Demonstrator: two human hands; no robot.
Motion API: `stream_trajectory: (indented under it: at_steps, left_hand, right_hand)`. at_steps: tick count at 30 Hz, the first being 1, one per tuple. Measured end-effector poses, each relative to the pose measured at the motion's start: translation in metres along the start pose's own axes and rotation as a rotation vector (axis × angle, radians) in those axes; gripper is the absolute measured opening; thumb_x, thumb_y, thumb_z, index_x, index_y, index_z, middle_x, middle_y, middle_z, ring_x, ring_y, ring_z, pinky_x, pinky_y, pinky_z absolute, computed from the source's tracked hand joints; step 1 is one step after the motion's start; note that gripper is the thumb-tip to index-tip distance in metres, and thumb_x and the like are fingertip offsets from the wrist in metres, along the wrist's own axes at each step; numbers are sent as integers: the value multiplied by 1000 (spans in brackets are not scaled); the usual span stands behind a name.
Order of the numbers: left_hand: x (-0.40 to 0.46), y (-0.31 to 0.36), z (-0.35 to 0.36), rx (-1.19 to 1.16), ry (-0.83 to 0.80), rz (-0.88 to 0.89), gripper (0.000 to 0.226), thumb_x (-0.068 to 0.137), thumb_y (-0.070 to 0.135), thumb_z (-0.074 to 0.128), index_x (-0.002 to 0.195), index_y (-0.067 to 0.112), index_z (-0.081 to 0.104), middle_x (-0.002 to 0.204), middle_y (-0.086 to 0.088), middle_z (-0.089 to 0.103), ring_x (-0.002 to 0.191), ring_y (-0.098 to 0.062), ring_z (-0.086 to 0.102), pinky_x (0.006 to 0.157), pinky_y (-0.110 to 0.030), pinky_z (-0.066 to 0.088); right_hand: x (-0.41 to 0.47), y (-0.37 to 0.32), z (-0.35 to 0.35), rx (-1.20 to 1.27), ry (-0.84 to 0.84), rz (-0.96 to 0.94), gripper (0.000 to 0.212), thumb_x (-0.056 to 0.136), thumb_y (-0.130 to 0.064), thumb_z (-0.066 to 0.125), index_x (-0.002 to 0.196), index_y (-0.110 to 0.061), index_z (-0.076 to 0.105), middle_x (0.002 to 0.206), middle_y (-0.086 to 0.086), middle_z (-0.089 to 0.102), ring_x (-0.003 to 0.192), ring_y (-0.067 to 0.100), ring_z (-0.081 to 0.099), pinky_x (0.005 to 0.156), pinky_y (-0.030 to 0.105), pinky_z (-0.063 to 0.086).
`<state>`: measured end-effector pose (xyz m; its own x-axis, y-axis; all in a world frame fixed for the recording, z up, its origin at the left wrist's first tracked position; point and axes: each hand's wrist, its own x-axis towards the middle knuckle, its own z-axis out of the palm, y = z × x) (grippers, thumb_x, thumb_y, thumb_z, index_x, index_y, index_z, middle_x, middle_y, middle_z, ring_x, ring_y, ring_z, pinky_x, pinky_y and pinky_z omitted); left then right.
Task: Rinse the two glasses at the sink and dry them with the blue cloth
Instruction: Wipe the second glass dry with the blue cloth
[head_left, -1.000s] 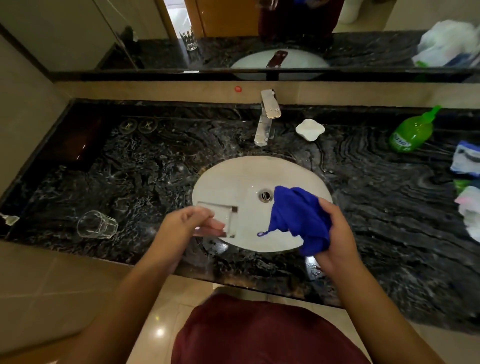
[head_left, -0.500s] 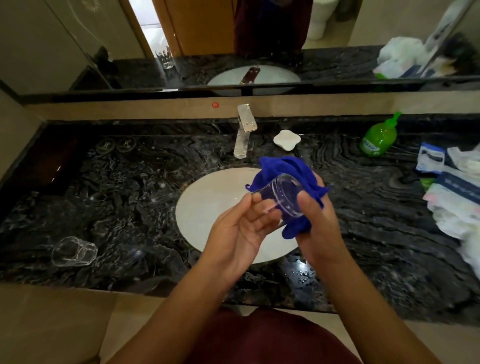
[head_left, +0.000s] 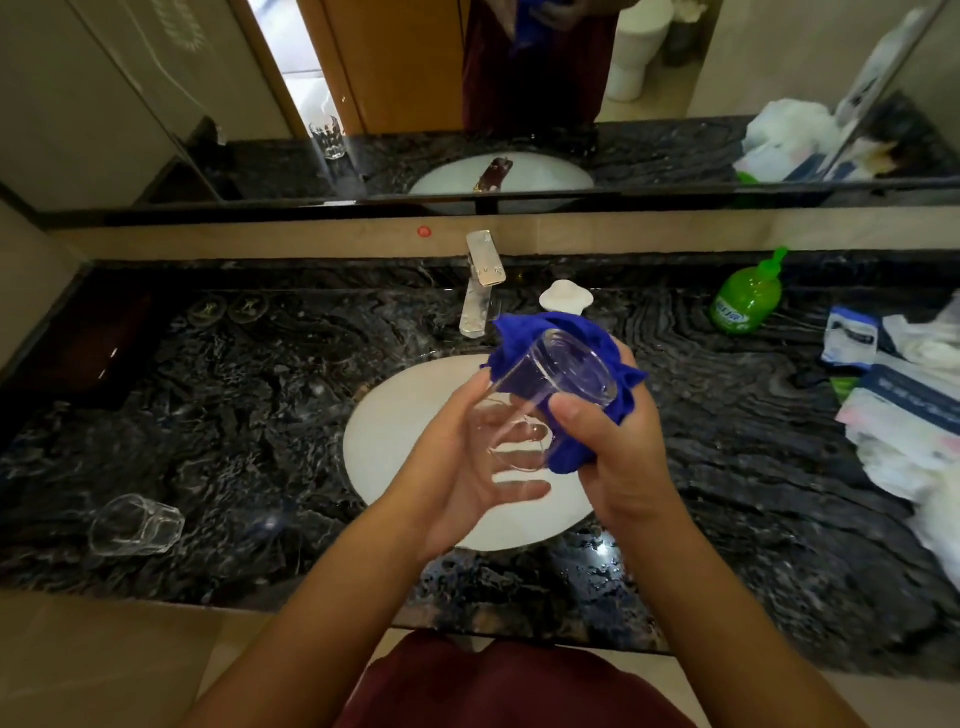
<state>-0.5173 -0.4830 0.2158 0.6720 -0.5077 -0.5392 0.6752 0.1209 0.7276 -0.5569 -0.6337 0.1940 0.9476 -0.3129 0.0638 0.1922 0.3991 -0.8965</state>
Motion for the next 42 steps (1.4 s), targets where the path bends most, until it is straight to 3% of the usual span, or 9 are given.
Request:
stream_trajectory:
  at_steps: [9, 14, 18, 23, 25, 33, 37, 40, 42]
  left_hand:
    - [2, 29, 6, -107, -216, 36, 61, 102, 66, 42, 123, 18, 73, 120, -17, 67, 81, -29, 69, 59, -39, 61]
    - [-2, 23, 18, -177, -48, 142, 60, 105, 58, 41, 115, 10, 76, 121, -30, 70, 92, -36, 75, 61, -41, 63]
    - [0, 14, 30, -330, 181, 201, 58, 105, 54, 45, 120, 2, 66, 100, -17, 74, 79, -26, 76, 61, -37, 63]
    - [-1, 15, 25, -244, 222, 256, 58, 105, 52, 46, 127, 1, 64, 117, -22, 71, 98, -32, 69, 73, -40, 63]
    - [-5, 20, 22, -203, 181, 296, 50, 107, 47, 45, 118, 5, 69, 107, -19, 70, 84, -26, 72, 64, -36, 62]
    - [-17, 20, 7, 138, -36, 439, 39, 99, 44, 50, 104, 15, 76, 83, -13, 69, 61, -28, 64, 43, -33, 47]
    - [-19, 12, 5, 41, -127, 383, 53, 101, 43, 49, 115, -5, 65, 89, -22, 68, 58, -29, 64, 40, -31, 46]
    - [-22, 11, 5, -88, -226, 276, 54, 103, 53, 43, 109, 8, 73, 90, -13, 73, 61, -28, 65, 42, -27, 45]
    - [-21, 9, 7, -193, -263, 215, 53, 104, 54, 39, 102, 19, 79, 92, -3, 75, 71, -22, 65, 59, -27, 42]
  right_hand:
    - [5, -34, 12, -245, -166, -178, 72, 71, -26, 87, 135, -41, 57, 129, -12, 70, 121, 13, 68, 95, 20, 53]
    - [5, -34, 13, -357, -109, -265, 55, 88, -29, 77, 140, -28, 58, 137, -2, 67, 126, 14, 65, 101, 25, 53]
    - [-9, -17, 28, -655, 51, -472, 49, 100, -43, 63, 142, -20, 58, 160, 9, 43, 148, 15, 43, 114, 23, 40]
    - [-18, -24, 38, -820, -5, -710, 33, 105, -30, 55, 132, -14, 65, 155, 16, 44, 149, 40, 39, 120, 55, 35]
    - [-16, -37, 39, -873, -38, -754, 28, 99, -17, 62, 124, -9, 72, 147, 18, 51, 144, 44, 45, 120, 55, 36]
    - [-7, -87, 38, -717, -327, -413, 20, 96, -11, 62, 106, -17, 79, 135, 1, 66, 128, 20, 62, 106, 33, 49]
    - [-1, -83, 32, -361, -346, -153, 22, 96, -15, 57, 99, -14, 79, 129, 6, 72, 123, 26, 66, 102, 43, 53]
    - [-4, -70, 31, -87, -315, -58, 30, 93, -21, 53, 105, -10, 78, 134, 14, 69, 130, 36, 61, 104, 44, 52]
    - [-10, -59, 36, -33, -264, -59, 34, 96, -23, 50, 118, -12, 74, 139, 13, 66, 134, 34, 59, 107, 41, 50]
